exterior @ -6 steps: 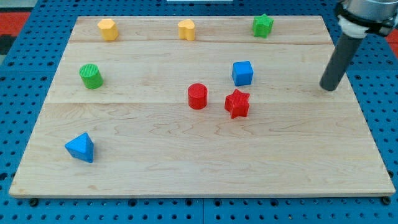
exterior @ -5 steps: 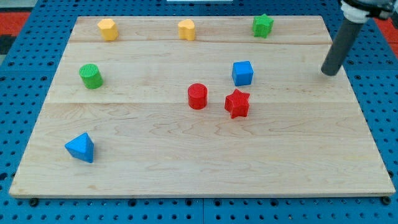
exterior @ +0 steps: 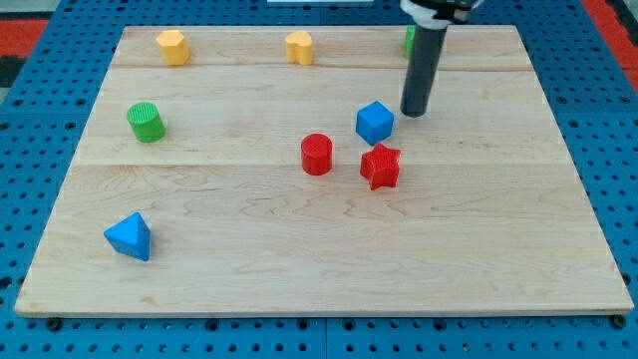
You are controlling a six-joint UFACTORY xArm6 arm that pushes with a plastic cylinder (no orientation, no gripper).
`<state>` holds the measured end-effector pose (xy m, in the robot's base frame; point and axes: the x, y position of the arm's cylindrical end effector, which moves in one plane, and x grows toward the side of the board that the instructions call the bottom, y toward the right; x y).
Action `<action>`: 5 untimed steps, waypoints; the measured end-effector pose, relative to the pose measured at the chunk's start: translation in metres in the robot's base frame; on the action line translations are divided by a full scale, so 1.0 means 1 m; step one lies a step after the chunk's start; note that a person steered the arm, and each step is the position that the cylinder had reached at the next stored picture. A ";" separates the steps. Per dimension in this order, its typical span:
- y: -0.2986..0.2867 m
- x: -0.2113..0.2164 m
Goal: Move the blue cube towards the red circle
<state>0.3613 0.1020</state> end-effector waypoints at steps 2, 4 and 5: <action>-0.038 0.014; -0.059 0.046; -0.048 0.038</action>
